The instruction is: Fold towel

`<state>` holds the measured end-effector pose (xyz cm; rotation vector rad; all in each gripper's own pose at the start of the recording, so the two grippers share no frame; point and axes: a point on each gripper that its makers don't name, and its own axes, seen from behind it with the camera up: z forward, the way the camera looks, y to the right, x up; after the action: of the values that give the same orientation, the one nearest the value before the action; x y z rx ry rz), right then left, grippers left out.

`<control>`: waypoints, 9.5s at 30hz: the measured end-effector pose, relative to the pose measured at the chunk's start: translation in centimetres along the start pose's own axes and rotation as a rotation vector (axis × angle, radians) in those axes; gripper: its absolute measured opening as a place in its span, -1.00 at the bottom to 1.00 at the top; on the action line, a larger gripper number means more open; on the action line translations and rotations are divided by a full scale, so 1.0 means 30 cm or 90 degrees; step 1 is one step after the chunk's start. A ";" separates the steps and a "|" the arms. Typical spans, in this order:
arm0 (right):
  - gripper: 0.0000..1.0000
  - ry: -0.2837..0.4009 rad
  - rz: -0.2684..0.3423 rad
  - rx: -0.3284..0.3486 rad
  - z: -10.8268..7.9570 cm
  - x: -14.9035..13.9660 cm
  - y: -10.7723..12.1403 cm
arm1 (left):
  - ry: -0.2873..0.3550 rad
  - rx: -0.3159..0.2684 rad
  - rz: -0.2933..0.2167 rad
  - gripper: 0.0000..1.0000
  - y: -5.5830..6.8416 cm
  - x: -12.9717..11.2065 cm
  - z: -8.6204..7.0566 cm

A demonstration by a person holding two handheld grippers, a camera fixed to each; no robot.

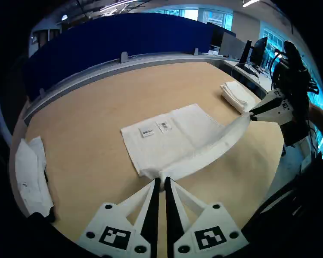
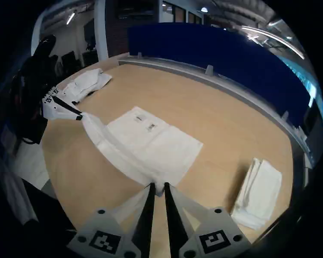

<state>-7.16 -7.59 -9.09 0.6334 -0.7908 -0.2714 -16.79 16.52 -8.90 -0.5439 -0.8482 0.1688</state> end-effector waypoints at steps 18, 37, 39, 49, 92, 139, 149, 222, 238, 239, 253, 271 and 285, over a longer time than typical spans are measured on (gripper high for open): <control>-0.67 -0.002 0.016 -0.010 0.157 0.097 0.147 | -0.010 0.010 0.000 -0.82 -0.122 0.100 0.181; -0.67 -0.022 0.018 -0.014 0.260 0.104 0.212 | -0.026 0.017 0.012 -0.82 -0.177 0.117 0.306; -0.67 -0.026 0.020 -0.013 0.280 0.104 0.221 | -0.031 0.019 0.017 -0.82 -0.188 0.119 0.325; -0.67 -0.044 0.039 -0.008 0.343 0.065 0.233 | -0.052 0.018 0.027 -0.82 -0.208 0.105 0.390; 1.00 -0.027 0.072 -0.099 0.416 0.054 0.311 | -0.032 0.048 0.025 0.90 -0.261 0.094 0.417; 1.00 -0.048 0.054 -0.059 0.247 -0.109 0.146 | -0.026 0.097 -0.066 0.91 -0.199 -0.153 0.146; 1.00 -0.065 0.027 -0.026 0.287 -0.122 0.095 | -0.033 0.134 -0.108 0.90 -0.216 -0.272 0.042; -0.93 -0.001 -0.110 0.008 0.265 0.239 0.064 | 0.022 0.196 -0.184 0.90 -0.177 -0.328 -0.214; -0.93 0.004 -0.149 0.024 0.293 0.318 0.002 | 0.032 0.194 -0.194 0.90 -0.160 -0.334 -0.253; -0.94 0.004 -0.154 0.026 0.298 0.327 -0.007 | 0.033 0.195 -0.195 0.90 -0.161 -0.335 -0.256; -0.93 -0.011 -0.265 0.110 0.477 0.453 -0.263 | 0.058 0.231 -0.215 0.90 -0.207 -0.344 -0.356; -0.93 -0.084 -0.278 0.189 0.725 0.299 -0.513 | 0.054 0.249 -0.252 0.90 -0.226 -0.407 -0.385; 0.16 -0.068 -0.254 0.192 0.682 0.322 -0.489 | 0.054 0.245 -0.246 0.91 -0.210 -0.391 -0.378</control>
<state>-15.49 -32.16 -1.76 1.0712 -0.8112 -0.5599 -16.45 2.62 -19.50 -0.0215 -0.7969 -0.0456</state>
